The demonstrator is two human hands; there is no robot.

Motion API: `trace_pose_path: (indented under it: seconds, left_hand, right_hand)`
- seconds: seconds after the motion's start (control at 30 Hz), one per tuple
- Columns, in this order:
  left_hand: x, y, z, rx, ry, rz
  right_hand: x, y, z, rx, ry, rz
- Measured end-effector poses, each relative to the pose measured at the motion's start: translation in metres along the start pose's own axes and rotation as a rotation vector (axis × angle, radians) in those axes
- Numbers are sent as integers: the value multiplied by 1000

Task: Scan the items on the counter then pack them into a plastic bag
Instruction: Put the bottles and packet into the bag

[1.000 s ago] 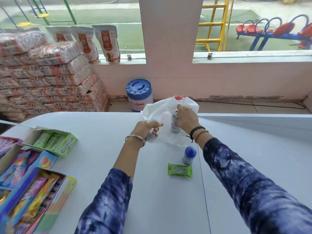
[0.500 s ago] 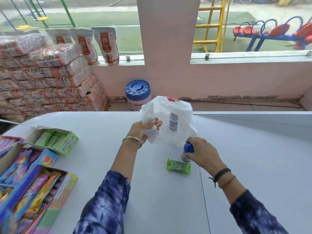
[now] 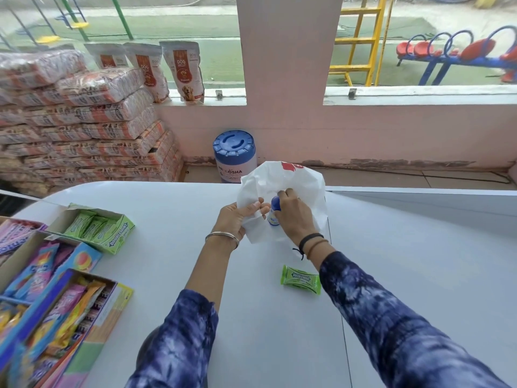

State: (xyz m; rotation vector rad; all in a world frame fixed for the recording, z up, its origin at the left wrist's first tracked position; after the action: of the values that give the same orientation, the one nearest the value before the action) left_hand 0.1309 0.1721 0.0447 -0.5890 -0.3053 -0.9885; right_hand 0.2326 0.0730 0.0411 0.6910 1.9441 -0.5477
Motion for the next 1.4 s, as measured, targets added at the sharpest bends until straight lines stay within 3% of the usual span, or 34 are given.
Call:
trace_pose_path:
  seconds: [0.1, 0.27, 0.43, 0.5, 0.57, 0.67, 0.8, 0.87, 0.97, 1.1, 1.17, 1.27, 1.3, 1.4]
  left_hand:
    - [-3, -1, -2, 16, 17, 6]
    - [-5, -3, -3, 44, 80, 19]
    - [-5, -6, -7, 47, 73, 42]
    - [0, -12, -12, 49, 82, 47]
    - [3, -12, -12, 52, 88, 53]
    - [6, -16, -13, 48, 112, 59]
    - [8, -17, -13, 56, 122, 47]
    - [8, -18, -14, 64, 138, 45]
    - [9, -18, -14, 62, 143, 28]
    - [12, -19, -12, 63, 140, 4]
    - [14, -20, -11, 62, 138, -7]
    - [17, -20, -11, 59, 147, -17]
    - [17, -19, -12, 56, 147, -18]
    - [17, -19, -10, 55, 148, -20]
  right_hand:
    - [-2, 1, 0, -27, 32, -8]
    - [-6, -60, 6, -193, -11, 226]
    - [36, -117, 51, 149, -186, -204]
    - [47, -133, 60, 169, -296, -291]
    - [51, -135, 62, 196, -252, -334]
    - [43, -139, 60, 293, 46, -385]
    - [15, -129, 42, 209, 665, -127]
    - [4, -108, 32, 259, 962, -95]
    - [5, -69, 21, 463, 1162, -148]
    - [22, -39, 19, 606, 1322, 41]
    - [30, -32, 23, 596, 1304, 67]
    - [33, -40, 24, 431, 1082, -76]
    - [31, -45, 26, 376, 879, -37]
    - [23, -55, 40, 350, 286, 316]
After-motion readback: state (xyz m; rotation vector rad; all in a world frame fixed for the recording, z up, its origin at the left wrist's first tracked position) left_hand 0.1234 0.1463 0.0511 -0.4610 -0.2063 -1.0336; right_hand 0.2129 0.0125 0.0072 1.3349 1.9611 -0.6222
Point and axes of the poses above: each hand's wrist, its own y-axis towards the middle knuckle, its own x-axis out of the palm, z = x × y, the point moved 1 cm from there along y, towards the middle knuckle, and after that the axes turned 9 degrees about -z, right-handed, at the moved point
